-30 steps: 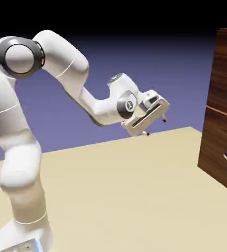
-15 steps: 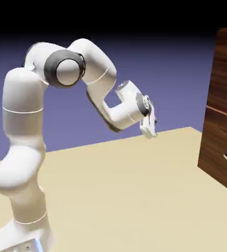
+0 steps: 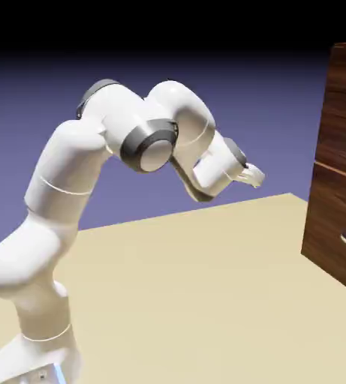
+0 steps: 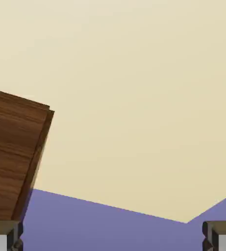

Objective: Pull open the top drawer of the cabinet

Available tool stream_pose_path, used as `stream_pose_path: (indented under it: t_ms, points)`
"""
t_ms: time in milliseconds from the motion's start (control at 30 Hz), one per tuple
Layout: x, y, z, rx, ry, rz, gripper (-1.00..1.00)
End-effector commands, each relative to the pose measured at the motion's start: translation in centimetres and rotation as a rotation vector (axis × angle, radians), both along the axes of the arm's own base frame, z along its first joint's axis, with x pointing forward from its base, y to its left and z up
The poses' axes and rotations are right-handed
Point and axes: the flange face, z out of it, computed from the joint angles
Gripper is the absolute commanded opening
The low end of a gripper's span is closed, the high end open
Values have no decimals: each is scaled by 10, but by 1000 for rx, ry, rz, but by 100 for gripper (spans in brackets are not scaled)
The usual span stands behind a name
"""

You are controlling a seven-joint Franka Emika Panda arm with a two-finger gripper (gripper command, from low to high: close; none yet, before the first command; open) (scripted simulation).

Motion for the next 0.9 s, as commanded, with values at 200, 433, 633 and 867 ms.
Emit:
stream_pose_path:
  t_ms: [200,433,633,867]
  points:
    - [31,-20,33,-208,-231,221,0]
    - [64,-68,75,-449,-477,330,0]
    - [91,-136,111,-698,-657,331,0]
    - [111,-247,146,-1037,-772,242,0]
